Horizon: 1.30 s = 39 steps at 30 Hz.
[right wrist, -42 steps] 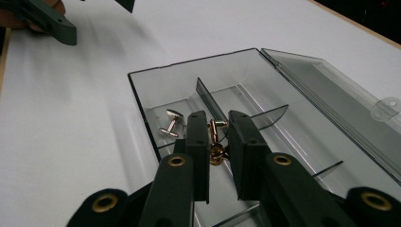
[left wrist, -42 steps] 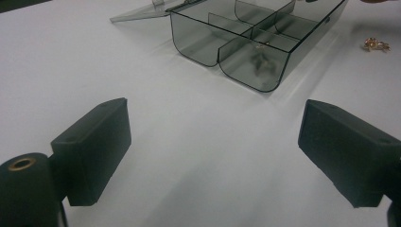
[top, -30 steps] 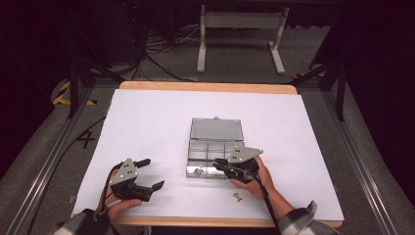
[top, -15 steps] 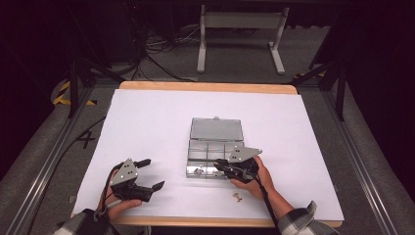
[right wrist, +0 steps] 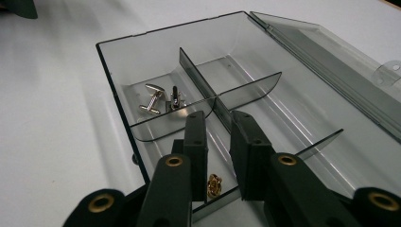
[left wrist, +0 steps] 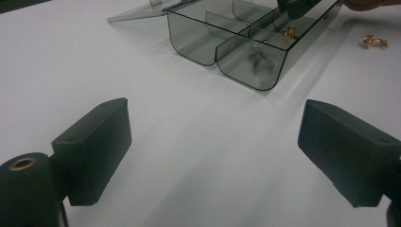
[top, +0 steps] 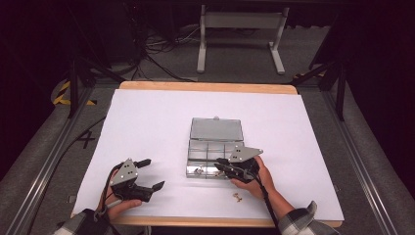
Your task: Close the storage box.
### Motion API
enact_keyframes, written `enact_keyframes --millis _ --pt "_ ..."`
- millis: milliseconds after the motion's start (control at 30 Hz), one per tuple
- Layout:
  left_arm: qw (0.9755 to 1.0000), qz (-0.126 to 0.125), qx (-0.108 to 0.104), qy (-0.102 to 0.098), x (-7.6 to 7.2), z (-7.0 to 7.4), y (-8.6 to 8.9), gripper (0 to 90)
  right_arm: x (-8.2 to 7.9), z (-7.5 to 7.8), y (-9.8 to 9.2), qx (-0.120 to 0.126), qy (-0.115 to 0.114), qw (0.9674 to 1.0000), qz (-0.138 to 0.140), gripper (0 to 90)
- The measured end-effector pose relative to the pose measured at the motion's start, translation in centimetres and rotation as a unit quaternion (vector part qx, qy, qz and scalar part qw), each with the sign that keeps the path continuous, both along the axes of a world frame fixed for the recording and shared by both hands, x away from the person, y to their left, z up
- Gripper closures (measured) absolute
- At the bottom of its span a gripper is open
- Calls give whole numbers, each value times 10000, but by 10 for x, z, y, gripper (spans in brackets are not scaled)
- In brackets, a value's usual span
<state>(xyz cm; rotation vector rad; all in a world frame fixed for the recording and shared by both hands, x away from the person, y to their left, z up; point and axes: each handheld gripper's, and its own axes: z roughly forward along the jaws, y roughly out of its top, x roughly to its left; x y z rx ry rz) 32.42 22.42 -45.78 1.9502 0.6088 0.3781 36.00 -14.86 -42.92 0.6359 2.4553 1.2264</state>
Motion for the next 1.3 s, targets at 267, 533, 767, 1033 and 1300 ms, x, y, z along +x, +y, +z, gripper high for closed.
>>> enact_keyframes --millis 267,533,767,1033,1300 --pt "10000 -4 -17 -2 0 0 0 113 -12 15 -9 111 -151 9998 36 761" --pt "10000 5 -17 2 0 0 0 112 -38 30 -29 152 -276 9994 143 748" --pt "10000 18 -48 30 -1 0 0 112 -62 29 -47 58 -235 9995 183 742" --pt "10000 18 -42 37 0 0 0 112 -72 2 -56 -301 141 9993 173 723" --pt "10000 10 -51 29 -1 0 0 111 -69 -12 -50 -364 433 9981 252 686"
